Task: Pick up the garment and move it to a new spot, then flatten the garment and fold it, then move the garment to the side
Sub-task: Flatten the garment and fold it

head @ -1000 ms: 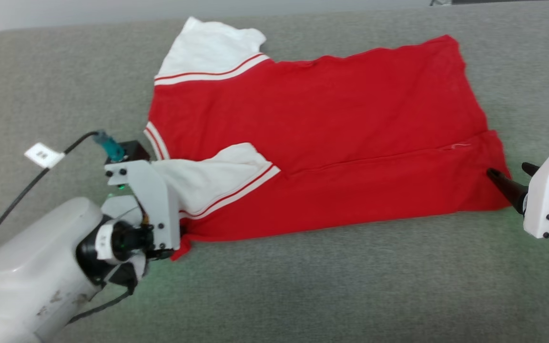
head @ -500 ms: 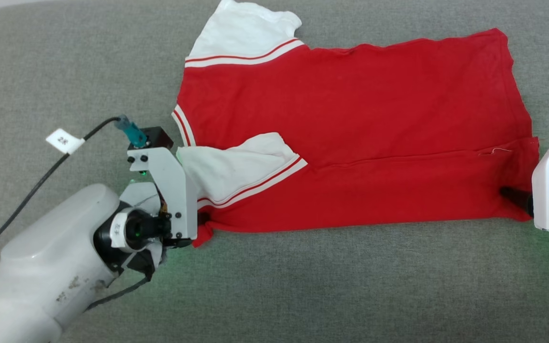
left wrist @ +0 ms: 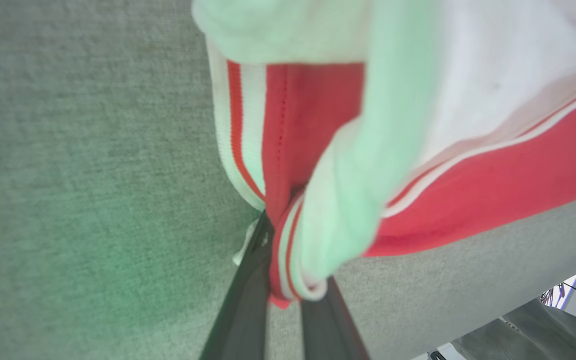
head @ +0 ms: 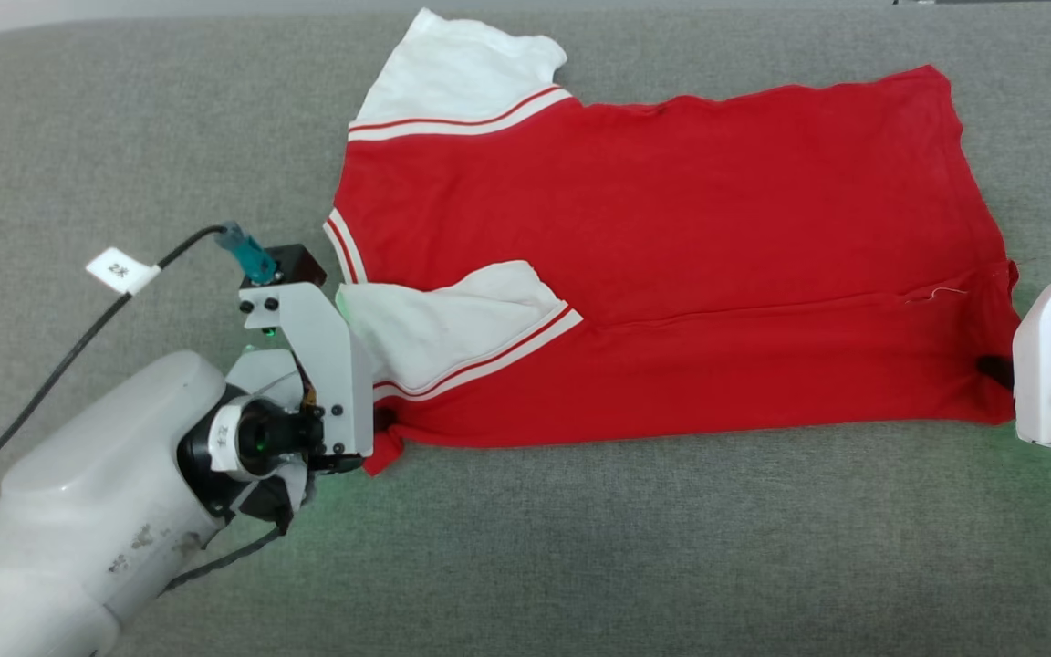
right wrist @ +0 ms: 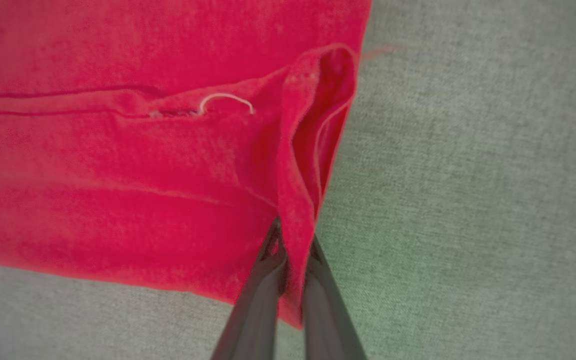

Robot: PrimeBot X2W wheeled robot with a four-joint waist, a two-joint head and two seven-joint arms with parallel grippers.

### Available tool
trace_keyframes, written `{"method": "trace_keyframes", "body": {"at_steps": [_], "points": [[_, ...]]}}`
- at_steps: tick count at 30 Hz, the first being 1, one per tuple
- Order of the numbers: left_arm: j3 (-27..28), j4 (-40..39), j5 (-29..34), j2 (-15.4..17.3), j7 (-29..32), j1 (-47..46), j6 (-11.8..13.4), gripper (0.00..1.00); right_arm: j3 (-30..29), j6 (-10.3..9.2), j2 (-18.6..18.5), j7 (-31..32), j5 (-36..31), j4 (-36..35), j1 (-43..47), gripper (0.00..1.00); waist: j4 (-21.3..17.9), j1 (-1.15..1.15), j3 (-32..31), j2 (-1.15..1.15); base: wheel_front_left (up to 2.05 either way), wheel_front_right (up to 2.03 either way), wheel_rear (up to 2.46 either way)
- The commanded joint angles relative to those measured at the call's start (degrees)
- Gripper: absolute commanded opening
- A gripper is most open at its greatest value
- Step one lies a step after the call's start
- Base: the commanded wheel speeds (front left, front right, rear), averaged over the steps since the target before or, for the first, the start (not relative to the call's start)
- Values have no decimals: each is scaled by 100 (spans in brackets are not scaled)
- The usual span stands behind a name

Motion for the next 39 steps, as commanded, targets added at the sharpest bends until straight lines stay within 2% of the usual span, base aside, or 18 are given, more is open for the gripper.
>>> {"method": "trace_keyframes", "body": {"at_steps": [1, 10, 18, 29, 34, 35, 37, 38, 39], "points": [[-2, 81, 48, -45, -101, 41, 22, 0, -39, -6, -43, -4, -13, 52, 22, 0, -26, 0, -44, 0, 0, 0, 0], [20, -164, 53, 239, 52, 19, 128, 0, -41, -6, -95, -77, 127, 26, -63, 0, -81, 0, -322, 0, 0, 0, 0], [-33, -739, 94, 672, 167, 204, 391, 0, -43, -6, -208, 102, 361, -272, 209, 0, -73, 0, -576, 0, 0, 0, 0], [-148, -1912, 64, 1315, 143, 800, 892, 0, -271, -6, -229, 387, 680, -1265, 1198, 0, -20, 0, -729, 0, 0, 0, 0], [-253, -2152, 113, 1392, 75, 1043, 930, 1, -412, -6, -84, 435, 626, -1667, 1655, 0, -37, 0, -708, 0, 0, 0, 0], [-296, -2153, 135, 1379, 74, 1069, 898, 6, -425, -6, -62, 438, 590, -1711, 1729, 0, -42, 0, -705, 0, 0, 0, 0], [-321, -2107, 167, 1302, 16, 1115, 855, 29, -410, -6, 5, 450, 597, -1778, 1850, 0, -54, 0, -700, 0, 0, 0, 0], [-353, -2075, 177, 1262, 9, 1134, 821, 35, -393, -6, 35, 452, 592, -1800, 1899, 0, -60, 0, -698, 0, 0, 0, 0], [-384, -2034, 188, 1226, 2, 1147, 793, 49, -376, -6, 66, 456, 586, -1821, 1933, 0, -66, 0, -698, 0, 0, 0, 0]]}}
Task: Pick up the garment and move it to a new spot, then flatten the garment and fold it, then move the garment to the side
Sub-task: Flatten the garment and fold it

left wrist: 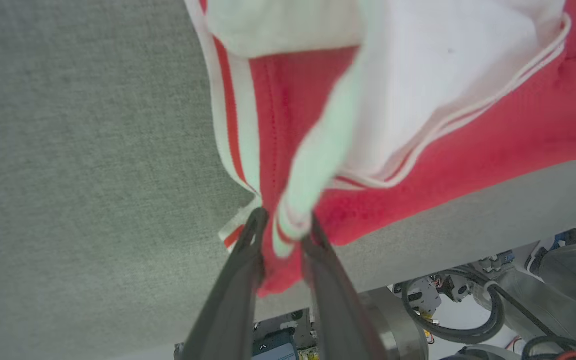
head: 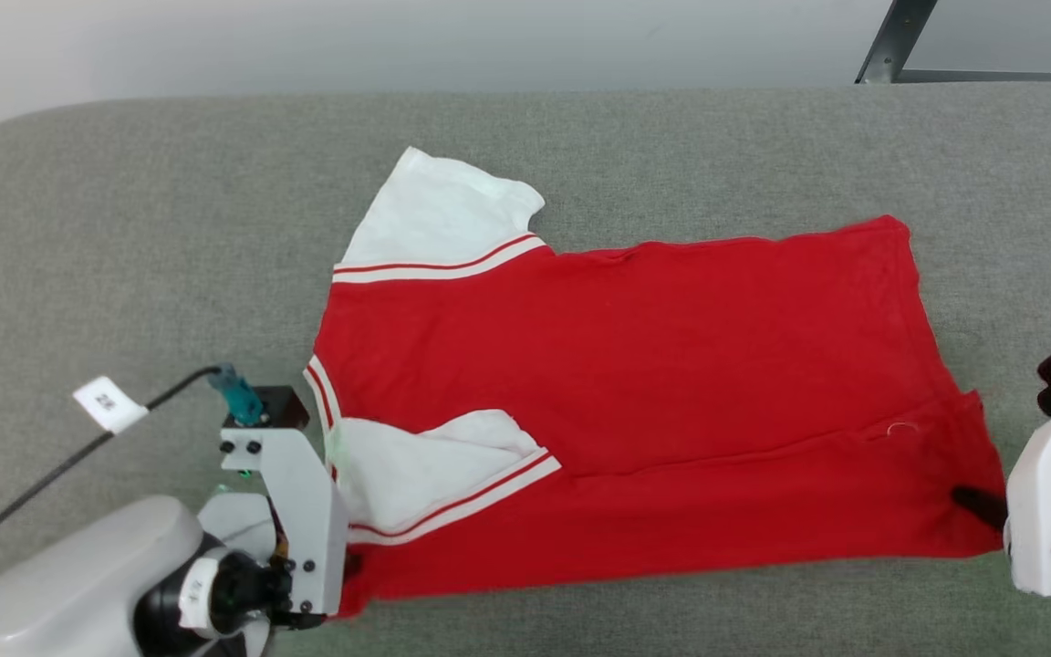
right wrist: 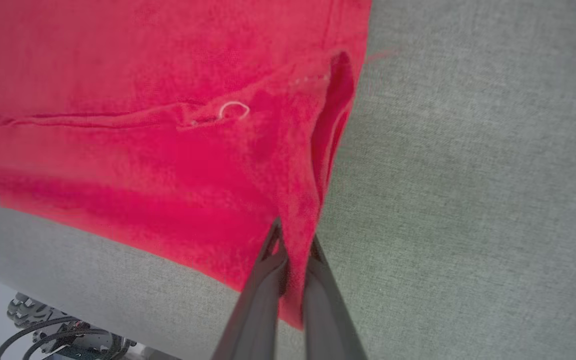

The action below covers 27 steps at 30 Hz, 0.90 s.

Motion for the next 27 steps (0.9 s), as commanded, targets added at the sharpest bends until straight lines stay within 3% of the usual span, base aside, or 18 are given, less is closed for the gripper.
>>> {"method": "trace_keyframes", "body": {"at_steps": [1, 2, 3, 6, 7, 8, 9, 15, 19, 22, 23, 27], "points": [[-44, 83, 58, -57, -20, 78, -53, 87, 5, -6, 44, 15, -27, -52, 98, 0, -14, 0, -2, 0, 0, 0, 0], [-75, 136, 83, -81, 0, 80, -78, 95, 28, -6, 62, 9, -39, -69, 129, 0, -23, 0, -4, 0, 0, 0, 0], [-96, 186, 93, -113, 14, 78, -82, 100, 68, -6, 73, 13, -51, -77, 161, 7, -32, 0, -6, 0, 0, 0, 0], [-146, 310, 89, -176, 64, 55, -143, 100, 172, -6, 78, -11, -37, -111, 250, 42, -53, 0, -10, 0, 0, 0, 0], [-168, 337, 125, -182, 66, 35, -170, 100, 195, -6, 75, -17, -31, -109, 275, 48, -59, 0, -13, 0, 0, 0, 0], [-175, 359, 131, -193, 66, 15, -178, 100, 223, -6, 56, -44, -47, -109, 276, 68, -63, 0, -14, 0, 0, 0, 0], [-170, 379, 130, -200, 65, 1, -196, 100, 242, -6, 38, -74, -71, -125, 259, 100, -71, 0, -16, 0, 0, 0, 0], [-61, 328, 159, -79, 43, -132, -167, 100, 237, -6, -14, -441, -86, -222, 228, 100, -118, 0, -23, 0, 0, 0, 0], [73, 178, 194, 91, -13, -258, -144, 100, 222, -6, -141, -1012, -136, -393, 238, 100, -179, 0, -29, 0, 0, 0, 0], [256, 74, 307, 222, -161, -472, -133, 100, 219, -5, -233, -1775, -250, -583, 294, 100, -241, 0, -13, 0, 0, 0, 0], [256, 74, 307, 222, -161, -472, -133, 100, 219, -5, -233, -1775, -250, -583, 294, 100, -241, 0, -13, 0, 0, 0, 0], [489, 112, 565, 320, -514, -771, -218, 100, 369, -5, -341, -3276, -490, -740, 353, 100, -392, 0, 61, 0, 0, 0, 0]]}}
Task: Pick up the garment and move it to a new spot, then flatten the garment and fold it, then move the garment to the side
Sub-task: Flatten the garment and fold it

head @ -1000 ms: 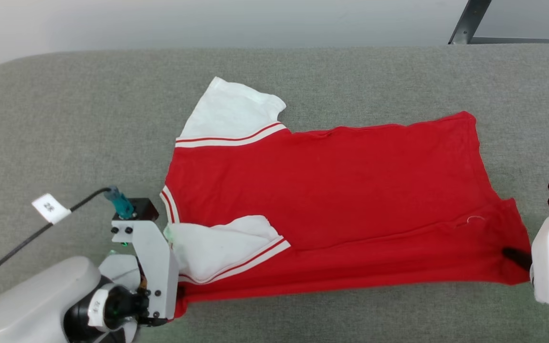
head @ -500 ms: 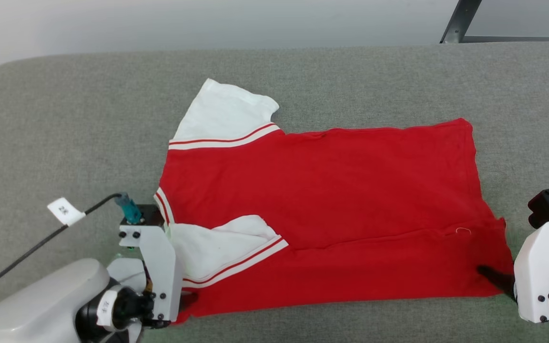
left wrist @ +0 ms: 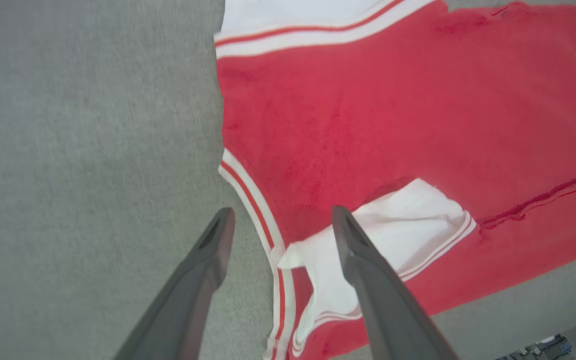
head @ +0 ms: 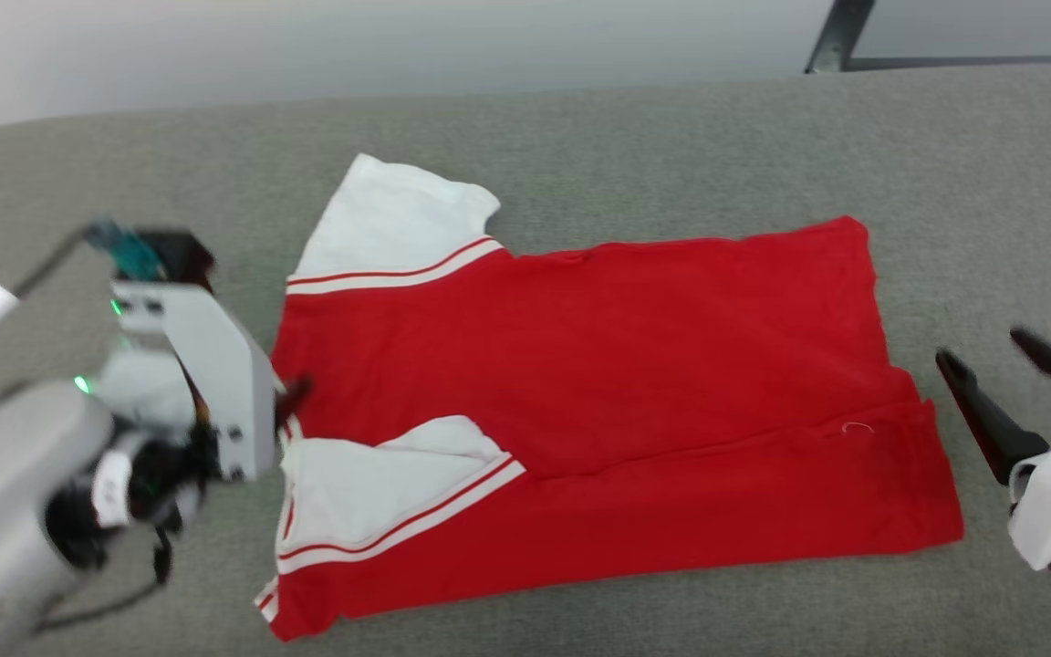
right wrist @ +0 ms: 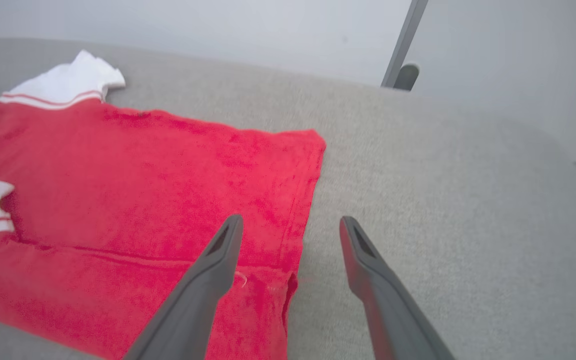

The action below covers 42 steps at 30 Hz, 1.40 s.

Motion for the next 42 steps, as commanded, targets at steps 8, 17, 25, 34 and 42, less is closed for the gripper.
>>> {"method": "trace_keyframes", "body": {"at_steps": [8, 17, 25, 34, 42], "points": [[277, 544, 647, -128, -824, -671, -652, 100, 168, -3, 218, -3601, -1320, 354, 2, 100, -483, 0, 304, 0, 0, 0, 0], [413, 2060, 1149, -680, -1552, -1532, -1406, 100, 9, -3, 1262, -4880, -2212, 438, -94, 100, -987, 0, 792, 0, 0, 0, 0], [141, 3261, 1116, -792, -264, -2397, -1940, 100, 112, -3, 1460, -4884, -2224, 88, -242, 100, -1444, 0, 1310, 0, 0, 0, 0], [-145, 4179, 1194, -581, 1039, -3067, -2288, 100, 101, -3, 1607, -4885, -2081, -76, -275, 100, -1829, 0, 1708, 0, 0, 0, 0], [-271, 4756, 1109, -602, 1884, -3304, -2231, 100, 124, -3, 1634, -4886, -1962, -171, -358, 100, -1966, 0, 1940, 0, 0, 0, 0]]}}
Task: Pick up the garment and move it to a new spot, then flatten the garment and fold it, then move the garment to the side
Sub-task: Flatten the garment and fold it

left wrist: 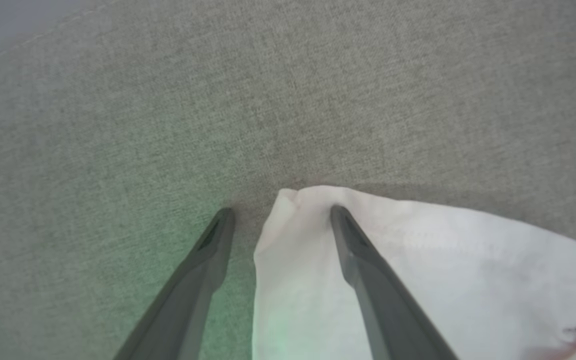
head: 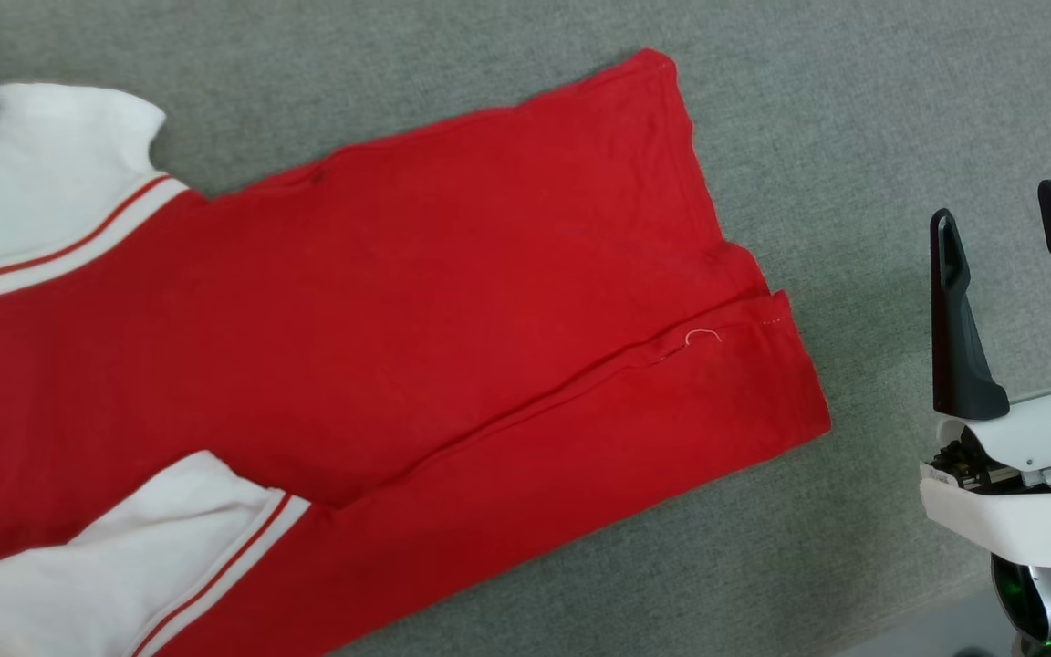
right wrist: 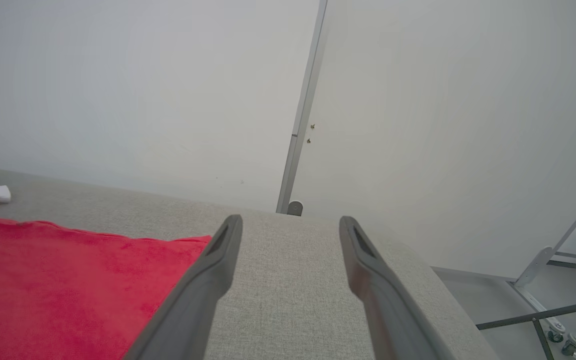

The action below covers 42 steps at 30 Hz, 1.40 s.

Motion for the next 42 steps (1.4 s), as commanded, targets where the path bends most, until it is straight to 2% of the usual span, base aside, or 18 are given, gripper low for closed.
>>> {"method": "trace_keyframes", "body": {"at_steps": [1, 5, 6, 7, 8, 9, 10, 11, 14, 19, 21, 26, 31, 40, 41, 42], "points": [[-106, 134, -53, -83, 159, 205, 58, 100, -1, -4, 25, -28, 60, -23, -76, 100, -92, 0, 123, 0, 0, 0, 0], [-163, 309, -214, -184, 641, 328, 221, 100, -56, -4, 27, -28, 98, -23, -93, 100, -72, 0, 149, 0, 0, 0, 0], [-184, 307, -238, -215, 764, 348, 257, 95, -72, -4, 15, -28, 100, -32, -107, 100, -57, 0, 150, 0, 0, 0, 0], [-187, 312, -280, -232, 852, 369, 313, 82, -80, -4, 7, -28, 104, -43, -118, 100, -40, 0, 150, 0, 0, 0, 0], [-192, 304, -310, -251, 965, 404, 323, 47, -93, -4, 3, -28, 116, -40, -120, 100, -24, 0, 147, 0, 0, 0, 0], [-194, 263, -331, -278, 1019, 411, 330, 31, -101, -4, -12, -28, 125, -53, -124, 100, -1, 0, 147, 0, 0, 0, 0], [-148, 277, -393, -289, 1026, 414, 420, 0, -95, -4, -22, -28, 131, -53, -120, 100, 19, 0, 148, 0, 0, 0, 0], [-128, 289, -453, -304, 1135, 453, 488, 0, -87, -4, -13, -28, 173, -29, -118, 100, 40, 0, 140, 0, 0, 0, 0], [-1, 139, -413, -335, 797, 273, 550, 0, -118, -4, -54, -28, 277, -23, -201, 100, 120, 0, 131, 0, 0, 0, 0], [-20, -18, -281, -452, 529, 167, 442, 0, 107, -4, -332, -19, 681, 275, -370, 100, 283, 0, 50, 0, 0, 0, 0], [0, -37, -290, -530, 444, 150, 434, 0, 302, -4, -516, 217, 959, 358, -610, 100, 348, 0, 5, 0, 0, 0, 0], [29, -40, -306, -780, 296, 89, 409, 0, 677, -4, -1042, 1713, 1620, 640, -1531, 100, 549, 0, -83, 0, 0, 0, 0], [17, 48, -288, -1038, 175, 7, 364, 0, 1157, -4, -1321, 3268, 2092, 1191, -2657, 100, 728, 0, -147, 0, 0, 0, 0], [23, 326, -315, -1405, 44, -114, 218, 0, 1908, -4, -1280, 5602, 2791, 2897, -4256, 100, 921, 0, -170, 0, 0, 0, 0], [23, 326, -315, -1405, 44, -114, 218, 0, 1908, -4, -1280, 5602, 2791, 2897, -4256, 100, 921, 0, -170, 0, 0, 0, 0], [31, 389, -326, -1464, 26, -134, 182, 0, 2027, -4, -1258, 6104, 2891, 3254, -4481, 100, 958, 0, -162, 0, 0, 0, 0]]}}
